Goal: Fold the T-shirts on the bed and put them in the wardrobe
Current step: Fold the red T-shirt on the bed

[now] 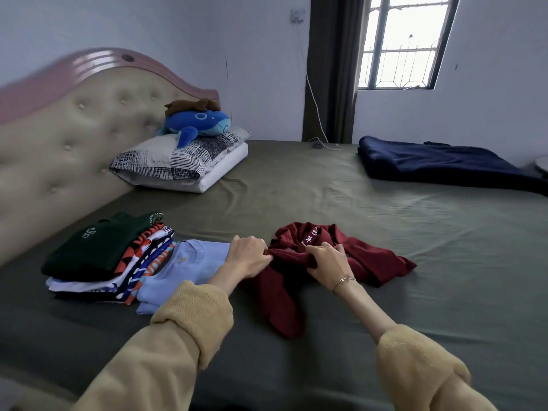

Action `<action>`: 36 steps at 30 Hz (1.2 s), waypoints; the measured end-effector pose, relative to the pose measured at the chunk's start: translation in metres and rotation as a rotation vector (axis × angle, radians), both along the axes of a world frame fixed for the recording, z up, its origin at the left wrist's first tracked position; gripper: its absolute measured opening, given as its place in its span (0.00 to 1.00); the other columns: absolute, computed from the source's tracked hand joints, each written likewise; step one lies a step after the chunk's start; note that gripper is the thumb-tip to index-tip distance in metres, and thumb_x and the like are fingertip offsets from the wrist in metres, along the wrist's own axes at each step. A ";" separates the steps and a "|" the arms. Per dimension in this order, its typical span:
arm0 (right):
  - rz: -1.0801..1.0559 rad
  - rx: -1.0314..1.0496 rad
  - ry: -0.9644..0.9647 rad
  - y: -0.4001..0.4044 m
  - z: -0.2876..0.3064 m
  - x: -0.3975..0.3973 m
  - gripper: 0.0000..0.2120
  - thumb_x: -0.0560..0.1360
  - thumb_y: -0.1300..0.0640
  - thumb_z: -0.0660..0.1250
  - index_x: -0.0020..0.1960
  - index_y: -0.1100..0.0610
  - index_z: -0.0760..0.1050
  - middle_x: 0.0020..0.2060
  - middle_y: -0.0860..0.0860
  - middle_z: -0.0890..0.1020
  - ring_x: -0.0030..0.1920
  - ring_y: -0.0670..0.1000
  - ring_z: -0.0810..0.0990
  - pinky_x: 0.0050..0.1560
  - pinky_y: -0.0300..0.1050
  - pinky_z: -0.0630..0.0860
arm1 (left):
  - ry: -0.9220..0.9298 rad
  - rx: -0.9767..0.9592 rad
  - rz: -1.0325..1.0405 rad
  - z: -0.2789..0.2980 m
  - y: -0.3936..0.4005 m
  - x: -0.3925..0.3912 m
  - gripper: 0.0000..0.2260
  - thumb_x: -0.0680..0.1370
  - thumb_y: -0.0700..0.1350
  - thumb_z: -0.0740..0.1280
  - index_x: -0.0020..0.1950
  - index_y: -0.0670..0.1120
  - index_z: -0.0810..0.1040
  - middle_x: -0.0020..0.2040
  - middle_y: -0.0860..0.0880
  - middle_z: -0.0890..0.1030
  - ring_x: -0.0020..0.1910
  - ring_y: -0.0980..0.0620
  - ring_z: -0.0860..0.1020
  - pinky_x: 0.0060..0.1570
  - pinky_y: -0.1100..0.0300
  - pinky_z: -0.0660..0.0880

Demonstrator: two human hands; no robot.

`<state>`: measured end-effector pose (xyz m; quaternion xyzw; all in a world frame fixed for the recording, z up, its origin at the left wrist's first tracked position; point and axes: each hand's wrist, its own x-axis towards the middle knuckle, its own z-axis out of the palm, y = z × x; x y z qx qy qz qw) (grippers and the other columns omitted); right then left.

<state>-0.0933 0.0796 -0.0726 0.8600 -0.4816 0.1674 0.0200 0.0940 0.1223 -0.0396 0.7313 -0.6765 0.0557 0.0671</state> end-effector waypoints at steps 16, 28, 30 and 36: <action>-0.515 0.128 -0.054 0.002 -0.017 -0.049 0.10 0.74 0.61 0.62 0.55 0.55 0.72 0.52 0.54 0.80 0.54 0.57 0.79 0.47 0.45 0.71 | -0.004 0.090 0.235 -0.007 0.008 0.027 0.12 0.77 0.41 0.57 0.59 0.42 0.74 0.59 0.43 0.78 0.57 0.43 0.76 0.53 0.55 0.67; -0.216 0.642 -0.152 0.000 -0.042 -0.105 0.19 0.69 0.51 0.74 0.57 0.56 0.77 0.50 0.55 0.81 0.47 0.48 0.81 0.41 0.33 0.69 | 0.258 0.534 0.103 -0.037 0.009 0.032 0.19 0.75 0.36 0.59 0.64 0.46 0.74 0.65 0.45 0.74 0.63 0.45 0.73 0.61 0.55 0.70; -0.207 0.612 -0.119 -0.002 -0.034 -0.110 0.30 0.65 0.44 0.76 0.62 0.55 0.75 0.54 0.52 0.81 0.57 0.52 0.78 0.50 0.37 0.70 | 0.314 0.336 0.145 -0.036 0.005 0.035 0.15 0.75 0.37 0.55 0.59 0.43 0.74 0.62 0.42 0.76 0.60 0.41 0.74 0.58 0.52 0.70; -0.425 0.084 -0.071 -0.003 -0.017 -0.103 0.14 0.72 0.52 0.68 0.57 0.51 0.76 0.53 0.52 0.81 0.55 0.56 0.79 0.46 0.46 0.73 | 0.224 -0.191 0.269 0.003 -0.006 0.028 0.13 0.76 0.33 0.53 0.57 0.41 0.70 0.54 0.38 0.78 0.53 0.37 0.77 0.48 0.50 0.70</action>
